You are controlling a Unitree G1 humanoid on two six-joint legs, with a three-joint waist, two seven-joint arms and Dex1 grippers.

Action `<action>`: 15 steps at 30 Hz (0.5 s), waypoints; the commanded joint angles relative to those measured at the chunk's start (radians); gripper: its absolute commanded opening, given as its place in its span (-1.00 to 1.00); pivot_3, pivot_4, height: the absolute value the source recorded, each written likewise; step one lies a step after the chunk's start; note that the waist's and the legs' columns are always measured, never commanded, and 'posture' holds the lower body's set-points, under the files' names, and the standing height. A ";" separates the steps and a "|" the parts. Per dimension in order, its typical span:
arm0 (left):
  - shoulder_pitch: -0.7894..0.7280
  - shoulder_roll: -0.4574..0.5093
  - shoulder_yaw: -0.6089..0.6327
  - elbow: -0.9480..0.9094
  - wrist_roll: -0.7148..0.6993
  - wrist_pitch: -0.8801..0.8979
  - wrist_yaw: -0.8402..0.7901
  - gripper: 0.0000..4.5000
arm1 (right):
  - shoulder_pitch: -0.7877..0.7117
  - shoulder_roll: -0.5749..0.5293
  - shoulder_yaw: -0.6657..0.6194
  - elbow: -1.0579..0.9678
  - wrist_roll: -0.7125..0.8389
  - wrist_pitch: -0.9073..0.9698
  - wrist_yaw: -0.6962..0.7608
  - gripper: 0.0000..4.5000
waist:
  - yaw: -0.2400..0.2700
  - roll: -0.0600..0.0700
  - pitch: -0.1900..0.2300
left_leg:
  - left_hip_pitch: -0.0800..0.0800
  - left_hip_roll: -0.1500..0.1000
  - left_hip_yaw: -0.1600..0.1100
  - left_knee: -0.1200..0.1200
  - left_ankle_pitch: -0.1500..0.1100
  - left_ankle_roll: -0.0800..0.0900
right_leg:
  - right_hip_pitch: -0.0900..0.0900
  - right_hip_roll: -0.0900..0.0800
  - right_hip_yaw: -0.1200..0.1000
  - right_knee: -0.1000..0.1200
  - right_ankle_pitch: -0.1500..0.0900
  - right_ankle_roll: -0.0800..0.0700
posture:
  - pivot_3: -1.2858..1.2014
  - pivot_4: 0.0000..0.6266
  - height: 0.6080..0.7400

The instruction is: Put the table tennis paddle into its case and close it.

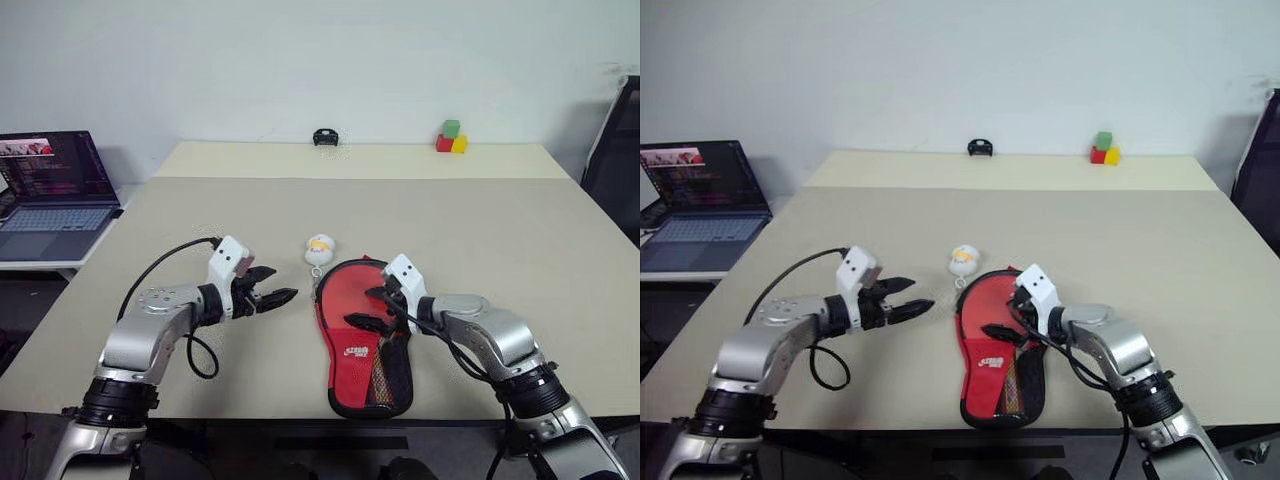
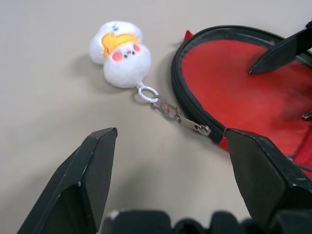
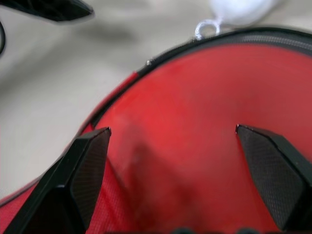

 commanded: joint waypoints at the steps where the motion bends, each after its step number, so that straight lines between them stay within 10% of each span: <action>1: -0.076 -0.033 -0.006 0.033 0.043 -0.022 0.063 0.78 | 0.004 0.014 0.016 0.018 -0.027 -0.016 0.002 1.00 | 0.001 0.000 0.000 | 0.000 0.000 0.000 0.000 0.000 0.000 | 0.000 0.000 0.000 0.000 0.000 0.000 | 0.03 -0.52 1.00; 15: -0.479 -0.217 -0.113 0.662 0.234 -0.227 0.080 0.99 | 0.040 0.075 0.009 -0.007 -0.047 -0.001 -0.018 1.00 | -0.002 -0.001 -0.001 | 0.001 0.000 0.000 0.001 0.000 -0.001 | 0.000 0.000 0.000 0.001 0.000 0.000 | 0.03 -0.52 1.00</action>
